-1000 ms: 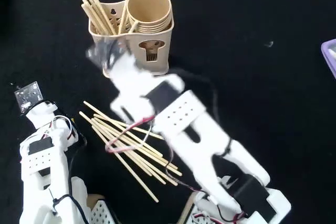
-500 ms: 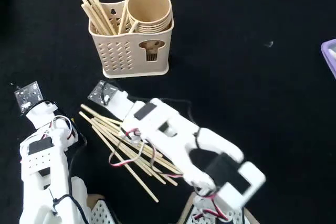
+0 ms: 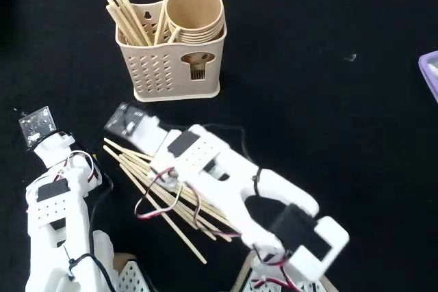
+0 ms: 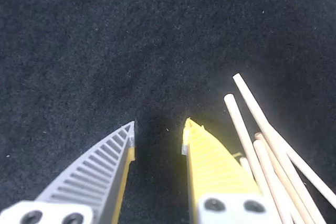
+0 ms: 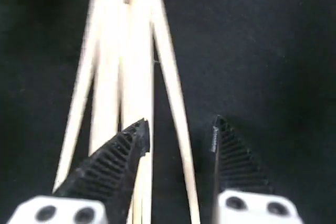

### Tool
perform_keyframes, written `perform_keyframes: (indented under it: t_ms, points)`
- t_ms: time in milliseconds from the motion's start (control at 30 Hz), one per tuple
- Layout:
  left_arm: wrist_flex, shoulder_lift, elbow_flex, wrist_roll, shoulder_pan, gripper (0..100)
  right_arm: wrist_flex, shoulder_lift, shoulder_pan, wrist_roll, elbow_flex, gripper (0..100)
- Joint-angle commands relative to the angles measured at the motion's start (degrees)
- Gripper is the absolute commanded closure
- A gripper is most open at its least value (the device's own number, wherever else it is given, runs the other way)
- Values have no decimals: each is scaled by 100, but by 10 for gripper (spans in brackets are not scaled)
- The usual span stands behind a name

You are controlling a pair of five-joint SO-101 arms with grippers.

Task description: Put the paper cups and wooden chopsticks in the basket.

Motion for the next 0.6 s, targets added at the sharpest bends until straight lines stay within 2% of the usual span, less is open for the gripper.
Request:
perform_keyframes:
  t_ms: [0,200,333,433,567]
  points:
    - [-9,-114,-31,-53,48,848,-53,-268,-273,26,-171,805]
    - [-9,-114,-31,-53,22,848,-299,699,-132,70,-479,805]
    - [0,-114,-31,-53,22,848,-299,1024,316,79,-796,805]
    - [0,-114,-31,-53,22,848,-290,1068,598,448,-813,812]
    - [-9,-114,-31,-53,31,848,-97,1059,756,932,-725,959]
